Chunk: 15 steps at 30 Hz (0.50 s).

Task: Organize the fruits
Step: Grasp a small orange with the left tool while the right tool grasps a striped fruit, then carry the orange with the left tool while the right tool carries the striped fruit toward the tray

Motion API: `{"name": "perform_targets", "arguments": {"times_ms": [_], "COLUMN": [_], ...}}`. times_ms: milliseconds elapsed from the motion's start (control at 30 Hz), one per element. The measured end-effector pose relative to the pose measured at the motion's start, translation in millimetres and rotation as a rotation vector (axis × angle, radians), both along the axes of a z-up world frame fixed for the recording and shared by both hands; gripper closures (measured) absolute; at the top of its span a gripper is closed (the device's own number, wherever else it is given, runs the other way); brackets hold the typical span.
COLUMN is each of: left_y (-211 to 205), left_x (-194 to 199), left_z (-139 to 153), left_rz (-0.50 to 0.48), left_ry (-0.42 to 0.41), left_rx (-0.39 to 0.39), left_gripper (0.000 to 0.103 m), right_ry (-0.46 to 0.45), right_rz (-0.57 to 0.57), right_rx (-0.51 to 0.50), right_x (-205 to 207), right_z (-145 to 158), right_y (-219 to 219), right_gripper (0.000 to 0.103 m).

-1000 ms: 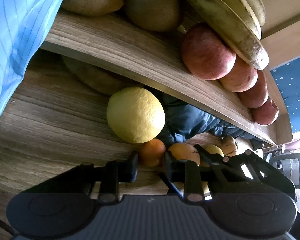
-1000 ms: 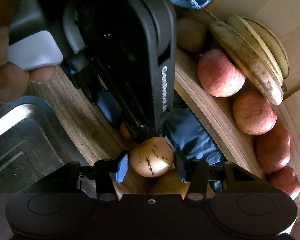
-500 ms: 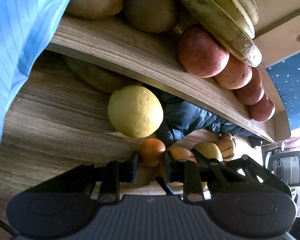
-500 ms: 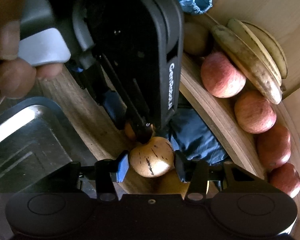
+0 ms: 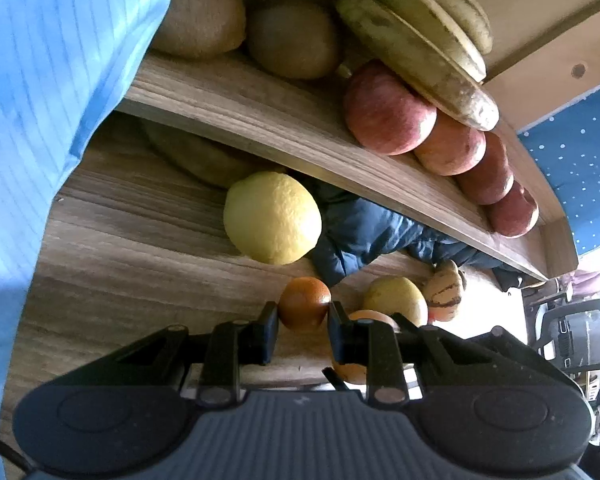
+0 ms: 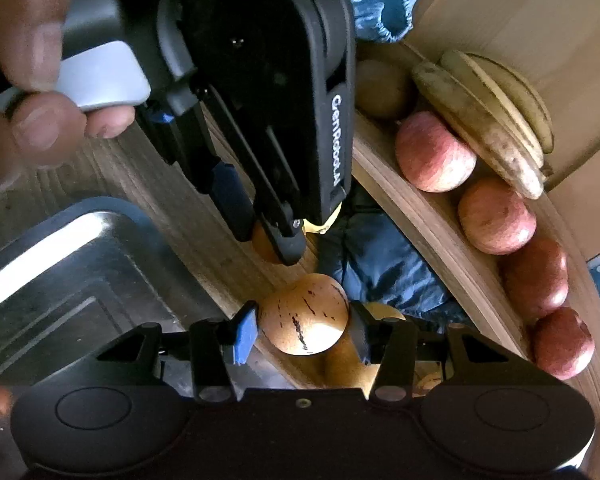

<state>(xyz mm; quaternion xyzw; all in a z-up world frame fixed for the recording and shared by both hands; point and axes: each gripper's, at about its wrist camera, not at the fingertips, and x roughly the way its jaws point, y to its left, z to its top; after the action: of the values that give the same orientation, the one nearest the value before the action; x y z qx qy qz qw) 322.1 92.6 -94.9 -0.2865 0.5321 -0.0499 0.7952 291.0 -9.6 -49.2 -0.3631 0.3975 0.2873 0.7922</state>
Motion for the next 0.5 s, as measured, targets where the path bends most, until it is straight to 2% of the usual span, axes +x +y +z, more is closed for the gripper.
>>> {"name": "perform_targets", "arguments": {"times_ms": [500], "left_y": [-12], "left_x": [-31], "left_z": [16], "left_rz": [-0.026], "left_ry": [-0.019], "left_rx": [0.039], "left_gripper": [0.074], "right_ry": [-0.034], "right_rz": [-0.044], "right_rx": [0.036], "right_x": [-33], "right_z": [25], "right_y": [-17], "right_gripper": [0.053]}}
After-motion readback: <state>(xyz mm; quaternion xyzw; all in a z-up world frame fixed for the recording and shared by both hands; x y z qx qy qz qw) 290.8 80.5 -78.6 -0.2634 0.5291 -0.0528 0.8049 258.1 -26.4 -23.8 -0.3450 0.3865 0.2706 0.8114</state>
